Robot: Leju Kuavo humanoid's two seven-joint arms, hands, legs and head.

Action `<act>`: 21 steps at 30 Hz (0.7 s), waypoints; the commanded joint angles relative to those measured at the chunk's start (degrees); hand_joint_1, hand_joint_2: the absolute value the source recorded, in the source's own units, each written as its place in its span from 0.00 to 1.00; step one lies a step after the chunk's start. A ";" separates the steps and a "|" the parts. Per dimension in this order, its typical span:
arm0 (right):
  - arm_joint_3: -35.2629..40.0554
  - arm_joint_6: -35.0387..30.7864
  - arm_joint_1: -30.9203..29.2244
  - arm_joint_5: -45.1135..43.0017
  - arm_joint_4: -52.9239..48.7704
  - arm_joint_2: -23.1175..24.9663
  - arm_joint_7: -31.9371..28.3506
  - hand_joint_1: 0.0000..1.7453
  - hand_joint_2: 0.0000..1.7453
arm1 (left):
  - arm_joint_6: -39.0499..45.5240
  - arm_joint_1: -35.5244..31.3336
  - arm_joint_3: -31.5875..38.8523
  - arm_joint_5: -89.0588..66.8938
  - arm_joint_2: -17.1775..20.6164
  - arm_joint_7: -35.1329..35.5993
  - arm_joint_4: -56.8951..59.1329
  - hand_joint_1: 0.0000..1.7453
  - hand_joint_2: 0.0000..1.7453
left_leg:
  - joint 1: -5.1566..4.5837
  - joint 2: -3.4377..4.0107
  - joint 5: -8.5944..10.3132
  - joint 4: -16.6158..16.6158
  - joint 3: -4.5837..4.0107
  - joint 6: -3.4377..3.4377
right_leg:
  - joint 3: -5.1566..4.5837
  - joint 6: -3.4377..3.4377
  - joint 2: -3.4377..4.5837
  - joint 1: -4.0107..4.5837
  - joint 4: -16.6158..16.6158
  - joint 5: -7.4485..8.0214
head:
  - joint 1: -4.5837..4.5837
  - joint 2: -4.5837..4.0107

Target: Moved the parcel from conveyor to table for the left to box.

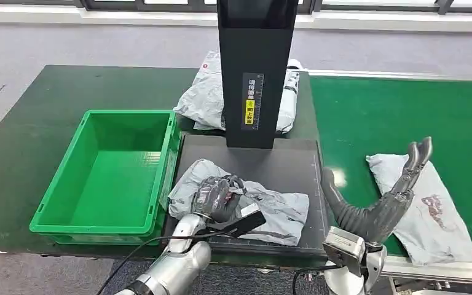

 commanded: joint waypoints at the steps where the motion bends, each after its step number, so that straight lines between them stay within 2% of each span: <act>1: 1.26 -0.11 0.84 0.15 2.51 1.31 0.02 0.00 1.00 | 1.35 6.13 4.91 -19.95 0.74 5.55 -32.60 1.00 1.00 | 0.03 0.09 -0.02 0.01 -0.03 0.08 | -0.04 -0.14 0.02 0.07 -0.01 0.01 | 0.00 0.00; 3: 0.57 -0.11 0.22 0.43 3.04 1.80 0.02 0.00 1.00 | 1.35 7.56 4.80 -25.00 0.74 6.08 -44.63 1.00 1.00 | 0.06 0.16 -0.04 0.03 -0.09 0.07 | -0.10 -0.15 0.09 0.09 0.00 0.02 | 0.00 0.00; 5: -0.42 -0.11 -0.51 0.59 3.37 2.31 0.02 0.00 1.00 | 1.35 7.66 4.22 -26.61 0.74 6.21 -50.81 1.00 1.00 | 0.02 0.26 -0.09 0.00 0.04 0.13 | -0.02 -0.26 0.14 0.09 0.01 -0.03 | 0.00 -0.02; 10: -0.42 -0.11 -0.51 0.59 3.37 2.31 0.02 0.00 1.00 | 1.35 7.66 4.22 -26.61 0.74 6.21 -50.81 1.00 1.00 | 0.05 0.22 -0.06 0.00 -0.01 0.09 | -0.05 -0.19 0.14 0.09 -0.02 0.01 | 0.00 -0.02; 13: -1.17 -0.11 -0.99 0.86 3.01 2.74 0.02 0.00 1.00 | 1.35 7.18 3.74 -27.04 0.74 6.03 -54.64 1.00 1.00 | 0.04 0.21 -0.06 0.03 -0.05 0.08 | -0.12 -0.19 0.14 0.08 0.03 0.00 | -0.02 0.00; 14: -2.88 -0.11 -1.60 1.80 3.23 2.80 0.02 0.00 1.00 | 1.35 8.01 7.44 -19.13 0.74 -2.64 -74.32 1.00 1.00 | 0.03 0.20 -0.06 0.00 -0.01 0.08 | -0.07 -0.17 0.13 0.07 0.01 0.00 | -0.02 0.00; 15: -2.88 -0.11 -1.60 1.80 3.23 2.80 0.02 0.00 1.00 | 1.35 8.01 7.44 -19.13 0.74 -2.64 -74.32 1.00 1.00 | 0.05 0.20 -0.06 0.09 -0.16 0.08 | -0.21 -0.18 0.12 0.09 0.08 0.00 | -0.02 0.00; 18: -3.18 -0.11 -2.43 2.01 4.40 2.91 0.02 0.00 1.00 | 1.35 8.71 6.58 -18.64 0.74 -3.53 -76.16 1.00 1.00 | 0.05 0.36 -0.08 -0.08 0.11 0.14 | 0.01 -0.27 0.24 0.11 -0.05 0.01 | -0.02 -0.02; 21: -3.15 -0.11 -2.02 2.32 4.19 2.96 0.02 0.00 1.00 | 1.35 8.62 6.08 -20.17 0.74 -2.42 -77.10 1.00 1.00 | 0.04 0.22 -0.04 -0.06 0.01 0.09 | -0.02 -0.18 0.14 0.08 -0.04 0.01 | -0.02 0.00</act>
